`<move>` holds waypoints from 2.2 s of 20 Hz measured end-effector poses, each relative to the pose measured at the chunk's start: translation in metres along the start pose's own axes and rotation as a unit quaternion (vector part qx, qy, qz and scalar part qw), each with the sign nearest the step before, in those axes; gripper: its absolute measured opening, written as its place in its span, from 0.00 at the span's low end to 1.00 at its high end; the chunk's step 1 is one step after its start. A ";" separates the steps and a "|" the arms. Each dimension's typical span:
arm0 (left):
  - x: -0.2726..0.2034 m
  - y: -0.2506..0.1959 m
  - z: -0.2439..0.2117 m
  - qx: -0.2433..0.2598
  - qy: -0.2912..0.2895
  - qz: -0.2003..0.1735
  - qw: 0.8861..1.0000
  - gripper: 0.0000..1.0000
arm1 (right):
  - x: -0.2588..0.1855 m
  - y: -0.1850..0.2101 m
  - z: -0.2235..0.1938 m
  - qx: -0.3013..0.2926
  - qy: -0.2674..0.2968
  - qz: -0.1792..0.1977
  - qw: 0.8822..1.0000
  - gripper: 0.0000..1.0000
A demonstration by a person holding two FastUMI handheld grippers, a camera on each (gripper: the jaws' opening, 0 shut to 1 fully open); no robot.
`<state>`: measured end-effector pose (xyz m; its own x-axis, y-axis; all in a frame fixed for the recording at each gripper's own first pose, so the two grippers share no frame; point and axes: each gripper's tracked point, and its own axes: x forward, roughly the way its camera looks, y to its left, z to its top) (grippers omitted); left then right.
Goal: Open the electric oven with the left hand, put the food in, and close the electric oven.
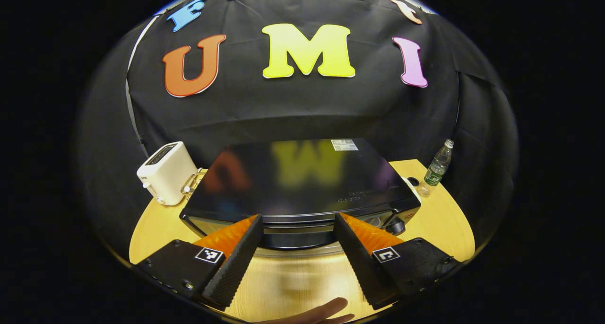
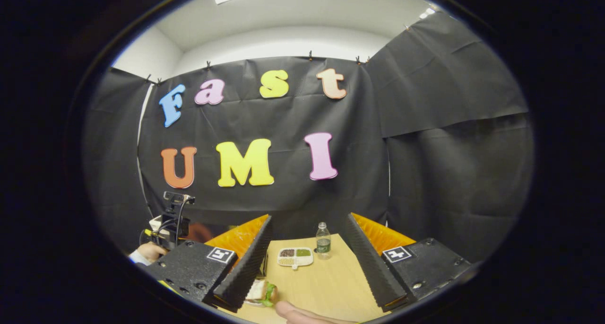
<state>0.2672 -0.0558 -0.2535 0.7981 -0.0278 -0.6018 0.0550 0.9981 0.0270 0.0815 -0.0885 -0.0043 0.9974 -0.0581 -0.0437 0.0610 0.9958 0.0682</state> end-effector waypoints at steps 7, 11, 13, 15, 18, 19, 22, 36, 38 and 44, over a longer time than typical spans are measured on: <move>-0.008 -0.002 -0.009 -0.005 0.015 0.007 1.000 0.99 | 0.000 -0.005 -0.009 0.000 0.010 -0.005 1.000 0.99; -0.023 -0.003 -0.024 -0.001 0.018 0.006 1.000 0.99 | -0.003 -0.005 -0.010 0.001 0.011 -0.005 1.000 0.99; -0.031 -0.005 -0.034 -0.001 0.022 0.006 1.000 0.99 | -0.006 -0.003 -0.009 0.004 0.008 -0.004 1.000 0.99; -0.041 -0.006 -0.046 0.001 0.028 0.004 1.000 0.99 | -0.012 -0.001 -0.009 0.005 0.007 0.000 1.000 0.99; -0.056 -0.008 -0.071 0.001 0.041 0.004 0.999 0.99 | -0.022 0.000 -0.002 -0.001 -0.001 0.002 1.000 0.99; -0.060 -0.009 -0.080 0.001 0.043 0.004 0.999 0.99 | -0.025 -0.003 0.000 -0.004 -0.005 0.000 1.000 0.99; -0.067 -0.010 -0.105 0.005 0.045 0.003 0.999 0.99 | -0.033 -0.007 0.004 -0.010 -0.012 -0.005 1.000 0.89; -0.056 -0.014 -0.222 -0.021 0.093 -0.003 0.995 0.96 | -0.045 -0.008 -0.004 -0.018 -0.011 -0.001 1.000 0.99; -0.056 -0.015 -0.224 -0.014 0.082 0.003 0.997 1.00 | -0.042 -0.008 -0.006 -0.019 -0.009 -0.003 1.000 0.99; -0.057 -0.017 -0.218 -0.016 0.049 0.002 0.999 0.82 | -0.041 -0.004 -0.016 -0.019 0.001 0.001 1.000 0.99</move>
<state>0.0897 -0.0591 -0.3939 0.7363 -0.0195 -0.6763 0.0316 0.9995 0.0056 0.0399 -0.0895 -0.0183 0.9974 -0.0564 -0.0447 0.0577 0.9979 0.0303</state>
